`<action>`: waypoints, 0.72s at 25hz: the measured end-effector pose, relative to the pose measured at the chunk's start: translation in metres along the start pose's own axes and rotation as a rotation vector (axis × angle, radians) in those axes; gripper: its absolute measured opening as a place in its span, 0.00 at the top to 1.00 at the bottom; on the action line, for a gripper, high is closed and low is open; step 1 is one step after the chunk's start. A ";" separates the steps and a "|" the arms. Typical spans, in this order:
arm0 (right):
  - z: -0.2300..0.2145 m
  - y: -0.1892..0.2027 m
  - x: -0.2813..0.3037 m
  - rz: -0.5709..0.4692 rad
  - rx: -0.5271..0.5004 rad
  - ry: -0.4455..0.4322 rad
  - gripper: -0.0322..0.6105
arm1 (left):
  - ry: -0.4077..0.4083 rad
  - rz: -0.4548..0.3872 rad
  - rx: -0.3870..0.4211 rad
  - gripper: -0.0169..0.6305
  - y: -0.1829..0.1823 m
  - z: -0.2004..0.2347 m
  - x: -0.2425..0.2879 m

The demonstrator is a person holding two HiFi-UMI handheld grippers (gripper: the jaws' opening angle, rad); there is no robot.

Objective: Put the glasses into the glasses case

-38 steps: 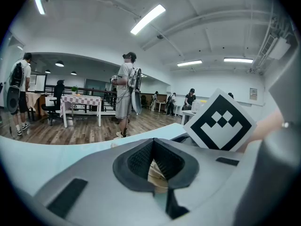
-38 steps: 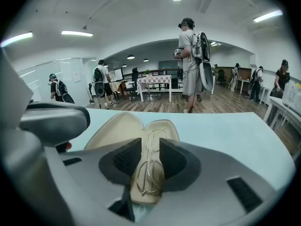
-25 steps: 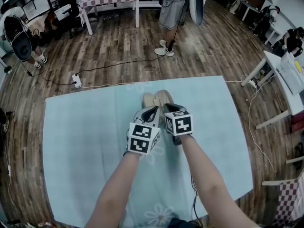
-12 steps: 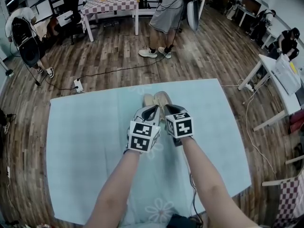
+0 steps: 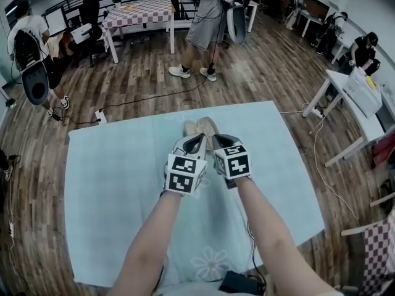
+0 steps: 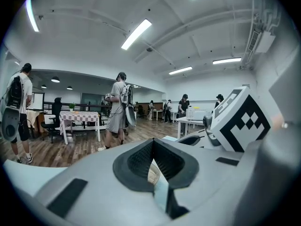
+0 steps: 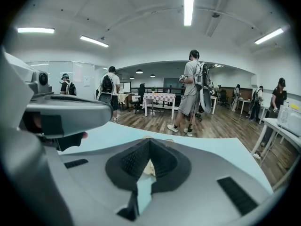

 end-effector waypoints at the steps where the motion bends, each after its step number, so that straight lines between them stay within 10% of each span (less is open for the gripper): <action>1: 0.001 -0.001 -0.005 -0.005 -0.003 0.003 0.94 | 0.002 -0.003 0.003 0.96 -0.003 -0.003 -0.003; 18: 0.029 -0.007 -0.099 -0.091 -0.012 0.032 0.94 | 0.033 -0.047 0.065 0.96 -0.022 -0.055 -0.070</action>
Point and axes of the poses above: the fingertips, and each gripper's own axes: x forward along the fingers, z to its left, y out of its underside, the point moved 2 cm from there along -x, backward along the fingers, and after that the axes turned 8 degrees about y, right-handed, at the moved point
